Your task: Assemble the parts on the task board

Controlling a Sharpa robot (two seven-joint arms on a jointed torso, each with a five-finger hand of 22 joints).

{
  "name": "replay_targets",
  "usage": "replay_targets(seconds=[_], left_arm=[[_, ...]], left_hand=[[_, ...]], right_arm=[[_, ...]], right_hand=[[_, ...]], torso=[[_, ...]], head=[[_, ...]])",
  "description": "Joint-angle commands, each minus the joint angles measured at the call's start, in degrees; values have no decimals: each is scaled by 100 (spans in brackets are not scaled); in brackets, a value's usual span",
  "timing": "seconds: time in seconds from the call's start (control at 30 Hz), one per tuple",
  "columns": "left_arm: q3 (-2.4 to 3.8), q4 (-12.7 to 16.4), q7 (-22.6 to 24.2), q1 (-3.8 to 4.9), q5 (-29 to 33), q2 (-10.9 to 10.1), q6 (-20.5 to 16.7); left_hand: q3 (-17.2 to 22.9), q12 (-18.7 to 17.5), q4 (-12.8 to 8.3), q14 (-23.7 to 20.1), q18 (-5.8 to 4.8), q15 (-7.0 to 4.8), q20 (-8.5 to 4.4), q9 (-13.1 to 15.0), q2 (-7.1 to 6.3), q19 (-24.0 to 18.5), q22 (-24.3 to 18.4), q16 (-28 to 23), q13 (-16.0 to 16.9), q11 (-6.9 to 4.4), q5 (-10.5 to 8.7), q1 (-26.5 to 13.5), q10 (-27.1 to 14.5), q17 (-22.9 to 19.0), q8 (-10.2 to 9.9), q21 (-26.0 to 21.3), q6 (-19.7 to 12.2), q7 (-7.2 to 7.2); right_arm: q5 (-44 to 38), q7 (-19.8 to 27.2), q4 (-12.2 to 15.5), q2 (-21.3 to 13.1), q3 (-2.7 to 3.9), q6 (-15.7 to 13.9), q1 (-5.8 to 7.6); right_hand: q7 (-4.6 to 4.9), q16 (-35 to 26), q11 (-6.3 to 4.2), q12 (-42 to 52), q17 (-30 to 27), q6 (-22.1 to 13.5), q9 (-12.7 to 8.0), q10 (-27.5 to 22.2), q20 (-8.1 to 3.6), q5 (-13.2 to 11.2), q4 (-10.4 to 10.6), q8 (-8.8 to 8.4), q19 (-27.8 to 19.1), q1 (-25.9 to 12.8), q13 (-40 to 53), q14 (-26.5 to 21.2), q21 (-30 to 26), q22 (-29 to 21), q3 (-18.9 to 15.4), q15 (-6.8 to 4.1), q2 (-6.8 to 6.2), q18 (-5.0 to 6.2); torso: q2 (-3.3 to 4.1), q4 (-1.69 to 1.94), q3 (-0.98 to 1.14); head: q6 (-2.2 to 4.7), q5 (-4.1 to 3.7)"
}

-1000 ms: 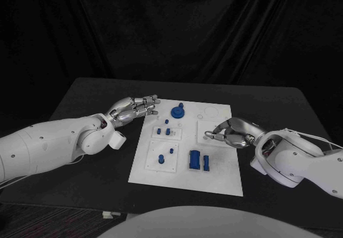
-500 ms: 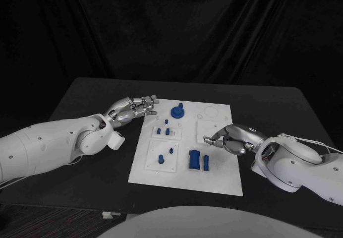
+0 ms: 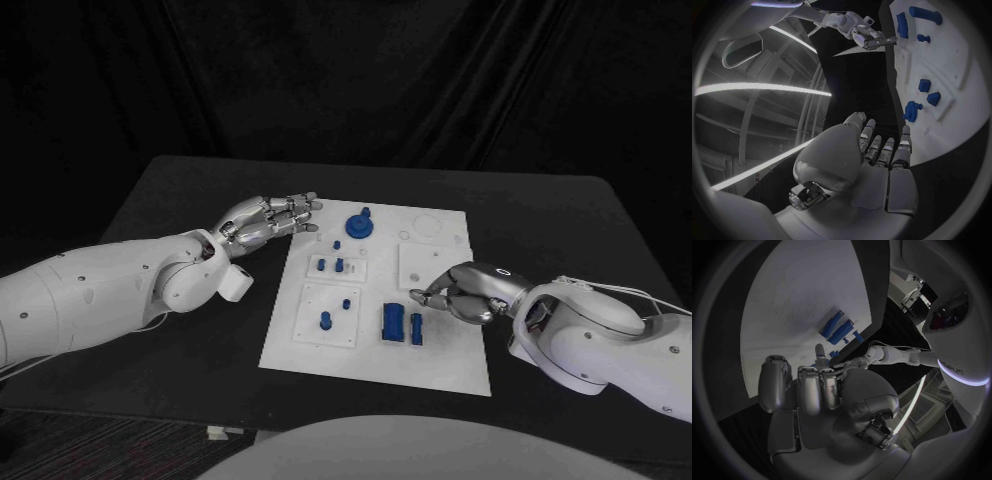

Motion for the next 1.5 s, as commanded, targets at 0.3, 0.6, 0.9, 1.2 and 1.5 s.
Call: replay_targets(seconds=[0.3, 0.6, 0.9, 1.2, 1.5], left_arm=[[6, 8, 101, -10, 40, 11, 47], [6, -3, 100, -13, 40, 16, 59], [6, -15, 95, -18, 40, 13, 69], [6, -26, 95, -27, 40, 9, 77], [6, -27, 109, -43, 40, 2, 77]], left_hand=[[32, 19, 9, 23, -49, -24, -20, 6, 18, 40, -4, 36, 8, 42, 36, -16, 5, 5, 34, 17, 27, 3], [46, 23, 5, 24, -49, -25, -20, 6, 17, 38, -13, 36, 8, 47, 37, -18, 9, 5, 36, 17, 27, 7], [53, 20, 3, 24, -49, -26, -20, 4, 17, 37, -16, 36, 7, 50, 38, -20, 8, 5, 35, 16, 20, 9], [53, 20, 3, 24, -49, -26, -20, 4, 17, 37, -16, 36, 7, 50, 38, -20, 8, 5, 35, 16, 20, 9], [69, 23, 0, 22, -50, -27, -20, 4, 21, 35, -23, 35, 8, 56, 40, -22, 11, 4, 36, 15, 21, 14]], right_arm=[[-91, -146, 2, 64, 1, 206, -110], [-91, -141, -15, 107, 1, 226, -166], [-91, -212, -55, 156, 1, 219, -233], [-363, -558, -77, 158, 2, 151, -247], [-636, -508, -64, 100, 2, -356, -250]], right_hand=[[4, 12, -59, -14, 1140, 47, -37, 597, -37, -9, 8, -51, 39, -113, 1507, 511, -21, 1118, 45, -32, -10, -62], [-14, 11, -75, -14, 1138, 59, -63, 597, -37, 16, 6, -65, 38, -151, 1507, 510, -23, 1117, 70, -36, -10, -61], [-45, 3, -106, -14, 1120, 23, -135, 597, -47, 68, 2, -129, 19, -191, 1507, 507, -63, 1105, 135, -51, -18, -51], [-46, -122, -121, -61, 849, -992, -586, 563, -43, -20, -3, -364, -132, -260, 1452, 447, -390, 1012, 223, -44, -51, 16], [-62, -166, -129, -92, 764, -1861, -820, 541, -45, -52, -1, -401, -154, -279, 1415, 431, -453, 998, 238, -49, -55, 27]], torso=[[-8, 7, -7], [-11, 2, -3], [-9, 7, 1], [-7, 4, 3], [-10, 5, 2]], head=[[-1, -2], [-1, 5], [-1, -4], [-1, -9], [-1, 3]])
